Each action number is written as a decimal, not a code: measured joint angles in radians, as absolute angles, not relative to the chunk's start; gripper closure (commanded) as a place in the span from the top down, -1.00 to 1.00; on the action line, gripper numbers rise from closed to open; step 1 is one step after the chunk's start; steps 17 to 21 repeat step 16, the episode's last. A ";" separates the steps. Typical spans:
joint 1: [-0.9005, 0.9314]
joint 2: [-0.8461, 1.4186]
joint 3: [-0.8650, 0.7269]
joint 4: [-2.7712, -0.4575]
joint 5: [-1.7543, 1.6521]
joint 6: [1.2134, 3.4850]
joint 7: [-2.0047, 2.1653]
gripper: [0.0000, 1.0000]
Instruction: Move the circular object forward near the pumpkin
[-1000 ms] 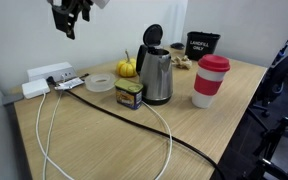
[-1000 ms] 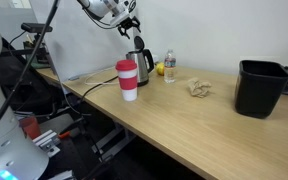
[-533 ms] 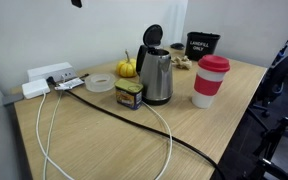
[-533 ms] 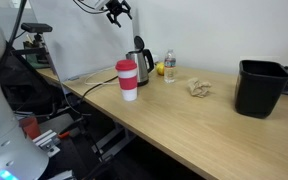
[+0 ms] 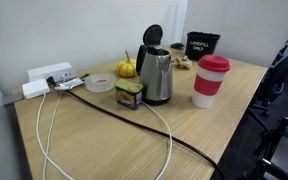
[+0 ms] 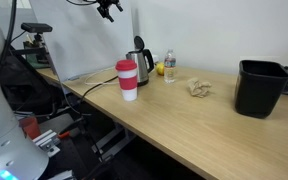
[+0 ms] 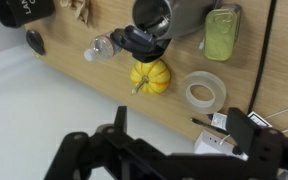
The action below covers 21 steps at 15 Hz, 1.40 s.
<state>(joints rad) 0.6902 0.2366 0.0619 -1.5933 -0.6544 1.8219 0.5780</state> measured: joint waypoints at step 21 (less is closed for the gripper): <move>0.613 0.236 0.164 -1.592 -0.592 1.769 0.708 1.00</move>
